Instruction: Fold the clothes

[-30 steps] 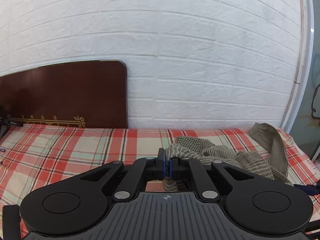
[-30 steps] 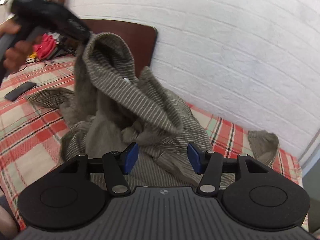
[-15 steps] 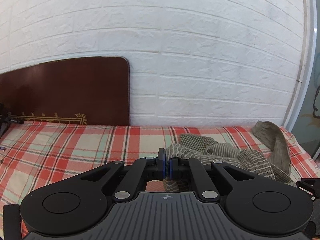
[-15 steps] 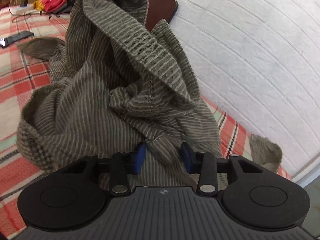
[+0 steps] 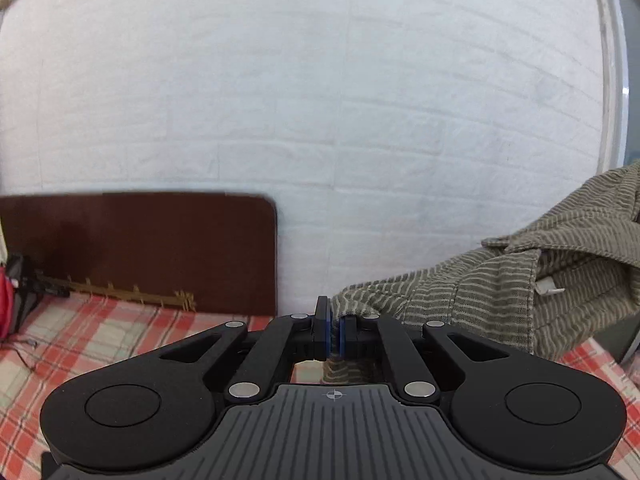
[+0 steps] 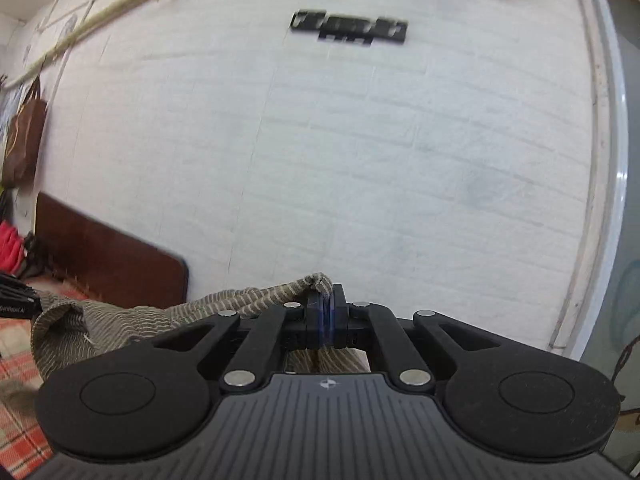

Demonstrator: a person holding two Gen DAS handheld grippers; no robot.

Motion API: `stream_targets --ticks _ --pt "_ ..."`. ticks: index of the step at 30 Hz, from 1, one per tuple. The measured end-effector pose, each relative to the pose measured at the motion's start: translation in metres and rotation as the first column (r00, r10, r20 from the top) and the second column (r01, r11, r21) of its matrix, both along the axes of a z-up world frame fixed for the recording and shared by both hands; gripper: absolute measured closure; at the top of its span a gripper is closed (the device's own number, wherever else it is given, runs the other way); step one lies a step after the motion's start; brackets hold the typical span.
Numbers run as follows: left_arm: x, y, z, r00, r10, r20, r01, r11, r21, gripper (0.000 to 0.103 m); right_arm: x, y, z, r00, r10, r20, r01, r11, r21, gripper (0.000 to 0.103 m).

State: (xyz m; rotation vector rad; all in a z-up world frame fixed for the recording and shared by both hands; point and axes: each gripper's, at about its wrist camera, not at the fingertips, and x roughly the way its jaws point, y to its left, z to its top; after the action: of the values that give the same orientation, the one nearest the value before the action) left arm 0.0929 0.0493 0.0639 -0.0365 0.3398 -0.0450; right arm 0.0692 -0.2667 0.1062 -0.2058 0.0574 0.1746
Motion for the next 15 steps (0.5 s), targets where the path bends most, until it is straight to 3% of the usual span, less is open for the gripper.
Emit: stream_targets --ticks 4,9,15 --pt "-0.026 0.001 0.065 0.986 0.025 0.166 -0.030 0.999 0.027 0.103 -0.029 -0.004 0.045 0.990 -0.026 0.136 0.023 1.000 0.017 0.100" --pt "-0.058 -0.007 0.138 0.945 0.040 0.324 -0.070 0.994 0.081 0.103 -0.059 -0.010 0.086 0.964 -0.045 0.263 0.034 0.998 0.050 0.100" --pt "-0.091 -0.014 0.171 0.911 0.031 0.411 -0.091 0.988 0.128 0.103 -0.084 -0.011 0.102 0.940 -0.041 0.339 0.025 0.998 0.052 0.100"
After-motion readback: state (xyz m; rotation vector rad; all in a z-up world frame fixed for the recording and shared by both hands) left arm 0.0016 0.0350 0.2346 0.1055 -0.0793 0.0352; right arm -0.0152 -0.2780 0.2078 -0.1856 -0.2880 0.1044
